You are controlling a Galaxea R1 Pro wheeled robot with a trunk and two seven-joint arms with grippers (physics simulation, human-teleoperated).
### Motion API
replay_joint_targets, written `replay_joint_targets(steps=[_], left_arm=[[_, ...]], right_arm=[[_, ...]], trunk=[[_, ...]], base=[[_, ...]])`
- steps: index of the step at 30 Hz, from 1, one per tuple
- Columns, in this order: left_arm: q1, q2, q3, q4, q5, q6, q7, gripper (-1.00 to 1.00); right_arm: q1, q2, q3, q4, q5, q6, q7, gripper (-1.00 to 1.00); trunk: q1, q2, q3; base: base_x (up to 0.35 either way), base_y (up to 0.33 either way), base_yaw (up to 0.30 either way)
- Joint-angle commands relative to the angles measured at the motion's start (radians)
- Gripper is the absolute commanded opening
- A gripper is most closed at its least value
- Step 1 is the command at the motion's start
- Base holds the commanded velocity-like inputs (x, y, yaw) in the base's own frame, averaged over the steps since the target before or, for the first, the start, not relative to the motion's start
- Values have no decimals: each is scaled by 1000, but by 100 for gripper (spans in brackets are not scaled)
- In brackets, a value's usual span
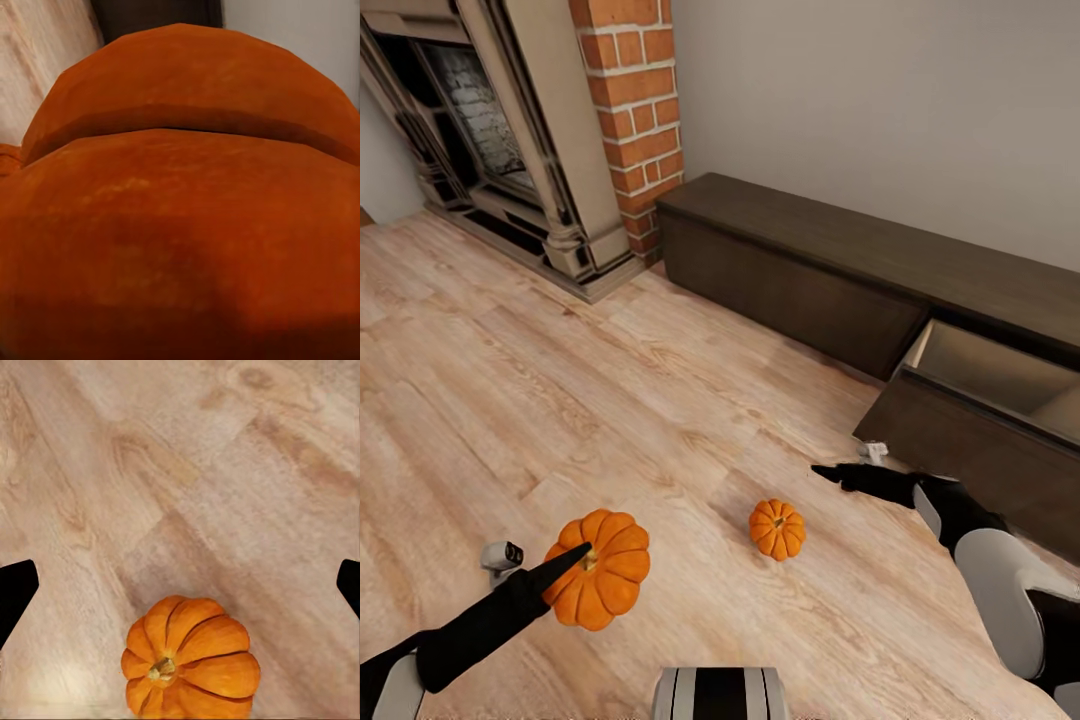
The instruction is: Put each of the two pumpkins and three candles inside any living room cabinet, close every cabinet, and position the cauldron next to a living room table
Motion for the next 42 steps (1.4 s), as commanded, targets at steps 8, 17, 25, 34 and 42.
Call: replay_joint_targets(steps=[8, 17, 25, 34, 42], left_arm=[[10, 7, 3, 3, 10, 6, -6, -100], [11, 3, 1, 0, 12, 4, -5, -100], [11, -10, -9, -33, 16, 10, -18, -100], [18, -20, 26, -50, 21, 12, -27, -100], [22, -24, -8, -59, 32, 28, -93, -100]], right_arm=[[17, -33, 67, 12, 14, -102, 161, 100], [4, -71, 62, 9, 1, 8, 276, 100], [-62, -124, 60, -17, -15, 231, 396, 100], [-56, -17, 58, -28, -48, 89, 413, 100], [-53, -14, 38, -28, -117, 10, 440, 100]], trunk=[[3, -2, -32], [7, -4, -66], [11, -6, -97], [15, -8, -132], [19, -10, -163]], base=[[0, 0, 0], [0, 0, 0], [0, 0, 0], [0, 0, 0], [0, 0, 0]])
